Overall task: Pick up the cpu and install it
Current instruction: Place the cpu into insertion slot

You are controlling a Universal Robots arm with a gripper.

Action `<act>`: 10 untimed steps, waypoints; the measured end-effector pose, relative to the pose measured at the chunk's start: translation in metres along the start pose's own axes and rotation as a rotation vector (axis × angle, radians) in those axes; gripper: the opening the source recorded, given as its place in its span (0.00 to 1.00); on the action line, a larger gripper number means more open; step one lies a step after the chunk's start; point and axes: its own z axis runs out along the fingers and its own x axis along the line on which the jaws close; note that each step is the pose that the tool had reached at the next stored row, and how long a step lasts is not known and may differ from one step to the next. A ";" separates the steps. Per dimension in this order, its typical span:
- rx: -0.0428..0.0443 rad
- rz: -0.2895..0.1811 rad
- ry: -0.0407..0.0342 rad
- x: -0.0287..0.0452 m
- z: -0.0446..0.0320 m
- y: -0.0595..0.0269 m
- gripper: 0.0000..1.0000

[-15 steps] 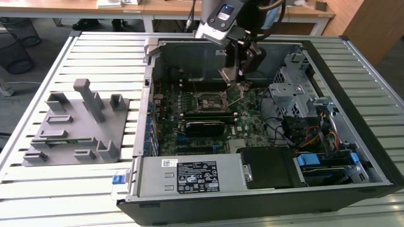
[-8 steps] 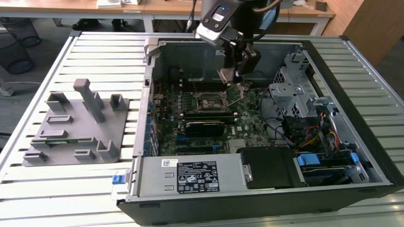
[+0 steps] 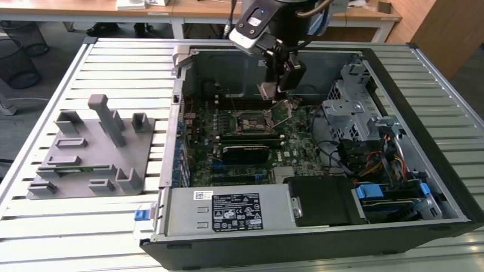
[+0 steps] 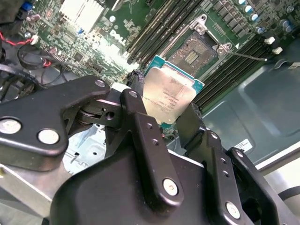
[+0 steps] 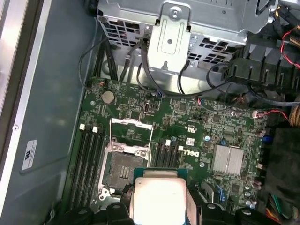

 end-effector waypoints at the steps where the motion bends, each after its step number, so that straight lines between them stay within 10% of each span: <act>1: 0.0000 0.009 -0.0003 0.0003 0.0007 -0.0002 0.53; 10: 0.0005 0.088 -0.0038 0.0055 0.0059 0.0000 0.53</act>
